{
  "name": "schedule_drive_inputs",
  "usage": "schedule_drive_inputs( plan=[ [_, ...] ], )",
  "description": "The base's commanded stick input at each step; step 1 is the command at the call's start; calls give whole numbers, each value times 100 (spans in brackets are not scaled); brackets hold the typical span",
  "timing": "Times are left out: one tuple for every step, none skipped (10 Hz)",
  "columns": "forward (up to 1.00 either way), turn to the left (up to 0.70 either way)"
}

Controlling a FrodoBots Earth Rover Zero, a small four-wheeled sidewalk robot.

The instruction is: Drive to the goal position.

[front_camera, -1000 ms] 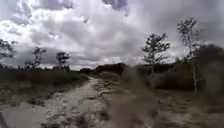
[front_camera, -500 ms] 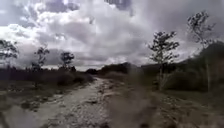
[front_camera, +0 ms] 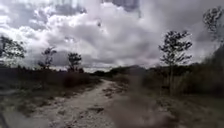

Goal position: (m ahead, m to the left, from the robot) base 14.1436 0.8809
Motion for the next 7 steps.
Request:
schedule_drive_inputs(
  plan=[
    [69,1],
    [69,1],
    [69,1],
    [69,1],
    [69,1],
    [69,1],
    [69,1]
  ],
)
